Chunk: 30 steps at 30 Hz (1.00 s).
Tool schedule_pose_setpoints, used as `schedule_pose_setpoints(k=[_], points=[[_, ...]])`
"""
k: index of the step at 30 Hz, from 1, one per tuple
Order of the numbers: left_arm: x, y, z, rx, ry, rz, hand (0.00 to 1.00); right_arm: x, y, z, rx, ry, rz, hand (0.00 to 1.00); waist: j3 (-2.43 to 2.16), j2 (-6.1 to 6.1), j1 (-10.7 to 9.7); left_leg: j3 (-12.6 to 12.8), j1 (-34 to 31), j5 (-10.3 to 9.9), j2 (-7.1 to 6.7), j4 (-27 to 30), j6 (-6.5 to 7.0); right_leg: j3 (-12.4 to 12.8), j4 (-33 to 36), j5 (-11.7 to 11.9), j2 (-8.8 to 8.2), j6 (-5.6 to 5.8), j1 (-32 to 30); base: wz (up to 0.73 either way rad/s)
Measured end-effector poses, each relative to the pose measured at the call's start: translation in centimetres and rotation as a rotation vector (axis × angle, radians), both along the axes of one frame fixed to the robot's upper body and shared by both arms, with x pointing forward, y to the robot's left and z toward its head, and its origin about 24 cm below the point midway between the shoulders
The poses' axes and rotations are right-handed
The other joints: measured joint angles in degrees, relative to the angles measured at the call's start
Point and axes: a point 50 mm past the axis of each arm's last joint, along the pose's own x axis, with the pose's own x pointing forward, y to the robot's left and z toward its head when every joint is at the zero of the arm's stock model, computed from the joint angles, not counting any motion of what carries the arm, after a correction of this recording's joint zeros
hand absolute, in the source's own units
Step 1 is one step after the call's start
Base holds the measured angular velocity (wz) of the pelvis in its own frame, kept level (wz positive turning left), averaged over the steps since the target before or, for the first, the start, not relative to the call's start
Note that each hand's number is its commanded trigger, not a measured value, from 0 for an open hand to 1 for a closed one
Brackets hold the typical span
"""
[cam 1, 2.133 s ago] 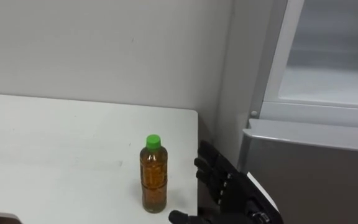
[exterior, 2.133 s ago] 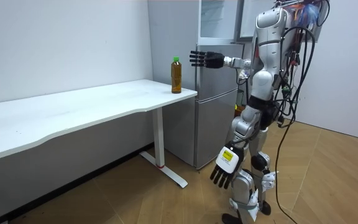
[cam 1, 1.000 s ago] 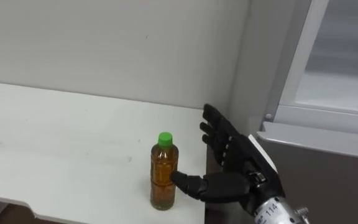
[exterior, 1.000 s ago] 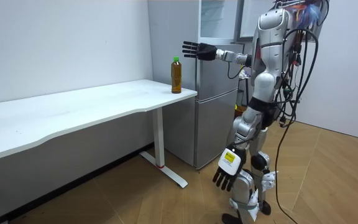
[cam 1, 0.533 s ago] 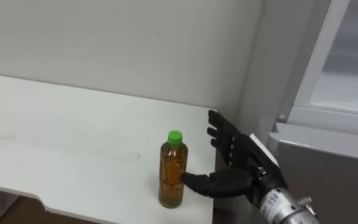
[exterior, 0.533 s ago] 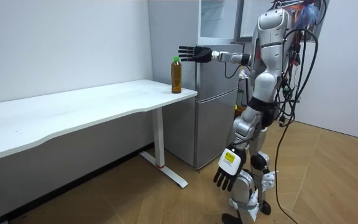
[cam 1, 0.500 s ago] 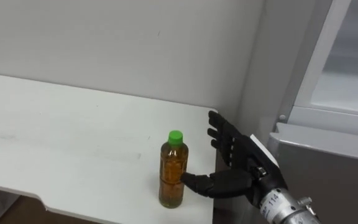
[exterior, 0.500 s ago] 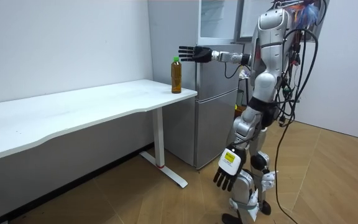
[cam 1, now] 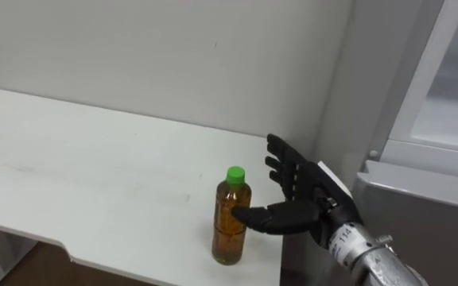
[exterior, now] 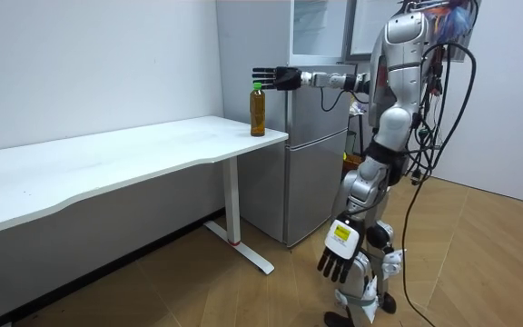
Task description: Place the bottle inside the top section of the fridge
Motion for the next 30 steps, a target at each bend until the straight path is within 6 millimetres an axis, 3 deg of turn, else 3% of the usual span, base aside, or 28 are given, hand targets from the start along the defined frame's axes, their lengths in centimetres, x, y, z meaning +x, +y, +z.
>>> schedule_pose_setpoints(k=[4, 12, 30], points=[[0.2, 0.0, 0.1, -0.001, -0.010, -0.007, 0.00, 0.6, -0.1, 0.3, -0.002, 0.001, -0.019, 0.00, 0.15, -0.09, 0.74, -0.13, 0.02, 0.00, -0.01, 0.07, 0.00, -0.05, -0.01, 0.00, 0.00, 0.00, 0.19, 0.01], [0.4, 0.3, 0.2, -0.017, 0.010, -0.060, 0.00, 1.3, -1.0, -1.3, -0.035, 0.072, -0.062, 0.00, 0.49, -0.10, 1.55, -0.88, -0.49, -0.01, -0.03, 0.03, -0.02, -1.57, -0.01, 0.00, 0.00, 0.00, 0.50, 0.05], [0.7, 0.2, 0.3, -0.020, 0.012, -0.076, 0.00, 1.8, -1.4, -1.8, -0.043, 0.105, -0.077, 0.00, 0.27, -0.44, 1.73, -1.67, -0.42, 0.01, -0.14, 0.48, -0.03, -1.98, -0.02, -0.01, 0.01, 0.02, 0.67, 0.02]])
